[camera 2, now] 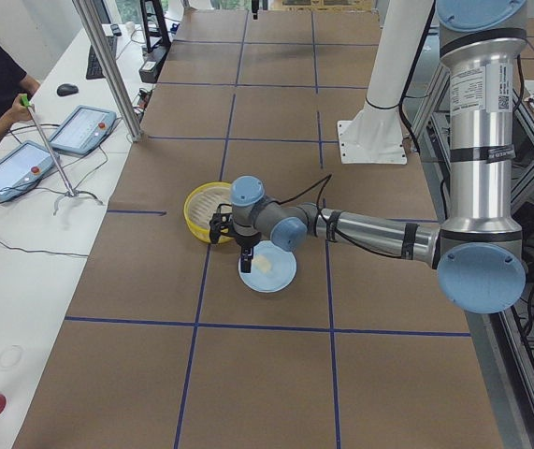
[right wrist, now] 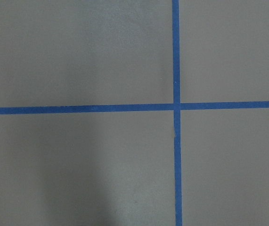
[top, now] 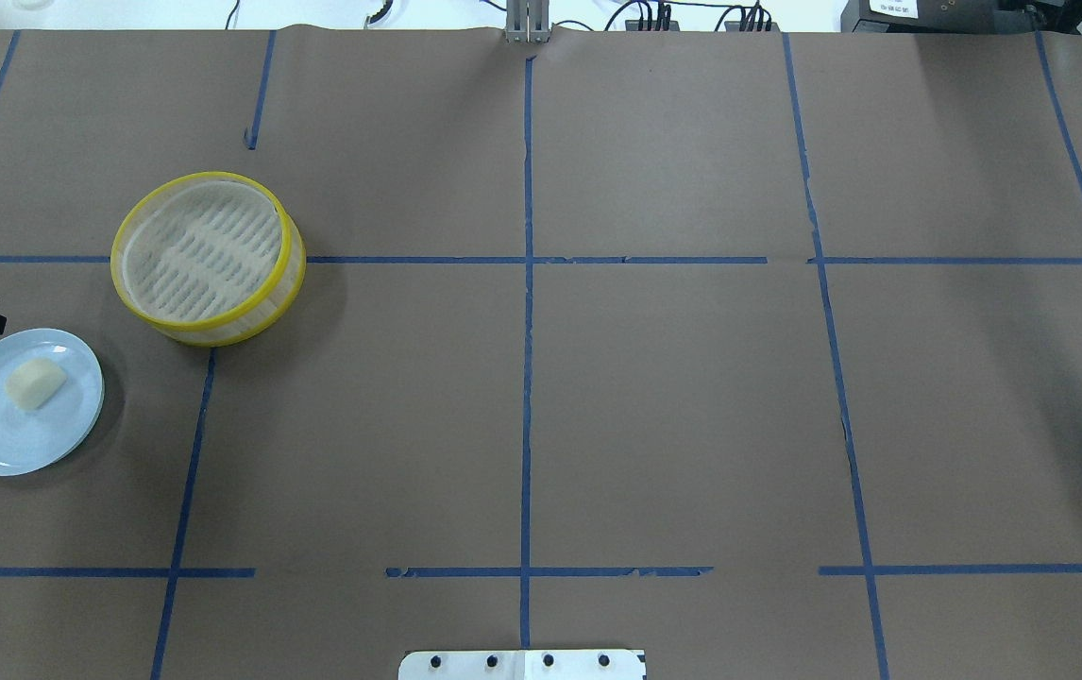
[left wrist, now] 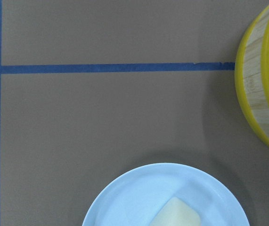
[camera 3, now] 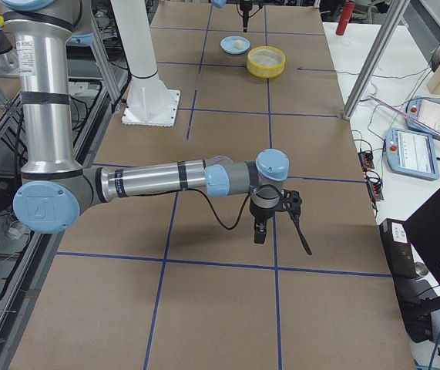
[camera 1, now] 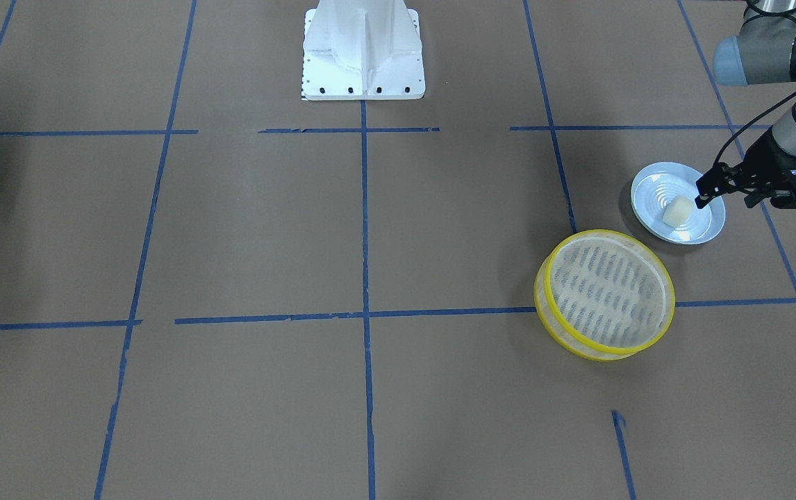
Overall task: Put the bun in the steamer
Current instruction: 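Move the left gripper down over the pale bun on the blue plate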
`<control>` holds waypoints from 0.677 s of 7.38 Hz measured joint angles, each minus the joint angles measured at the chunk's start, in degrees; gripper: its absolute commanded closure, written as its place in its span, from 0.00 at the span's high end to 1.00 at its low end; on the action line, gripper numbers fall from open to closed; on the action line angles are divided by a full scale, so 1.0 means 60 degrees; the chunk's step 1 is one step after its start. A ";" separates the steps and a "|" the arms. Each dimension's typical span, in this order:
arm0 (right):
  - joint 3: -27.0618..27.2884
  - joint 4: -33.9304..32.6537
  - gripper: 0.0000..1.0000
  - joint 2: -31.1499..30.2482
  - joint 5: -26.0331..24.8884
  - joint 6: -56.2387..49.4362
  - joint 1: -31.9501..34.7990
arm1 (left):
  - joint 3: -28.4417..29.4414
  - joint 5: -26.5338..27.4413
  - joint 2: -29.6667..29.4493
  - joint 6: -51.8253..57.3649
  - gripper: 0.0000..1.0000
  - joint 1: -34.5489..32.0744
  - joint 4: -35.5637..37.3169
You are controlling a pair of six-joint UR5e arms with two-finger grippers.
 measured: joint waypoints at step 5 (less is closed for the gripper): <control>0.0000 0.0000 1.00 0.0000 0.0000 0.0000 -0.0002 | 0.0709 0.0152 0.0055 -0.0995 1.00 0.0878 -0.1462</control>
